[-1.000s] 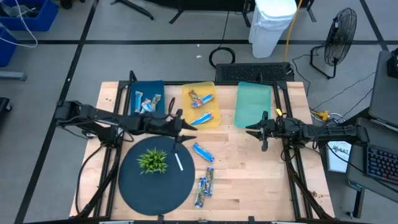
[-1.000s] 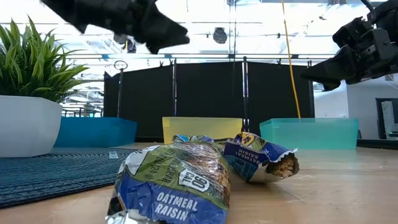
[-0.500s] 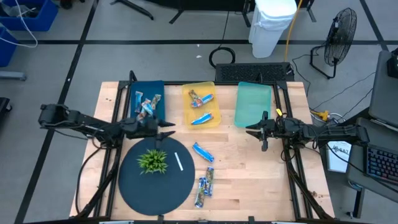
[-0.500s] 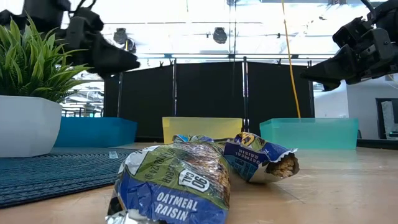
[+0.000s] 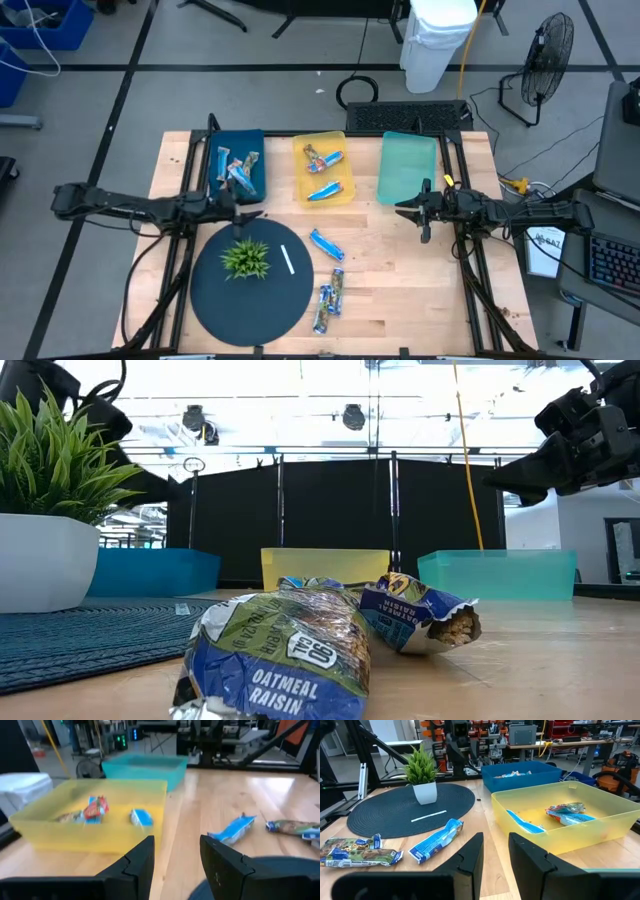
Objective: Pick and place Granola Bars by type
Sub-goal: Put the blue granola bar into the green bin
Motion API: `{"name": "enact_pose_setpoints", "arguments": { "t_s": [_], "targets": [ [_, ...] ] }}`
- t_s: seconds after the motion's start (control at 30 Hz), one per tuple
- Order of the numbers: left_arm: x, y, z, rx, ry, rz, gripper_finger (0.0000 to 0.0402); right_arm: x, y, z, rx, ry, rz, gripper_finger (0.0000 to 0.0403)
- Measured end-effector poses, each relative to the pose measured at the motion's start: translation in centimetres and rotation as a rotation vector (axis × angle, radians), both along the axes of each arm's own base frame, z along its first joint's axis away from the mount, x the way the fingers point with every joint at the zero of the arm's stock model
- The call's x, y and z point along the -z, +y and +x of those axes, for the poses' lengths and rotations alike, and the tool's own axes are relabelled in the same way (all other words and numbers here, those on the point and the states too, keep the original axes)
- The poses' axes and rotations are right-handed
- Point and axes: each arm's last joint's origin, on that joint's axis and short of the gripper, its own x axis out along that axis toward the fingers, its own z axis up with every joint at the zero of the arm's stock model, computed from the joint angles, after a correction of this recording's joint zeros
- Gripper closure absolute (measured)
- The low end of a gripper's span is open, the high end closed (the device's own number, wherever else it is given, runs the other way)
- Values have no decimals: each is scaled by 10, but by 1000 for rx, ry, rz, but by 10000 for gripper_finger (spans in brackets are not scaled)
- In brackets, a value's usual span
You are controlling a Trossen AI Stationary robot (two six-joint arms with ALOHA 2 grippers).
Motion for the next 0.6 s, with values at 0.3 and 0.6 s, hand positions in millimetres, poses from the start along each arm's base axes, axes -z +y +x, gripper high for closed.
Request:
{"name": "enact_pose_setpoints", "arguments": {
  "t_s": [0.3, 0.6],
  "targets": [
    [1, 0, -17, 9, 9, -26, 241, -4, 0, 0, 8, -51, 79, 319],
    [-3, 2, -23, 39, -29, -6, 241, -4, 0, 0, 16, -65, 177, 319]
  ]
}}
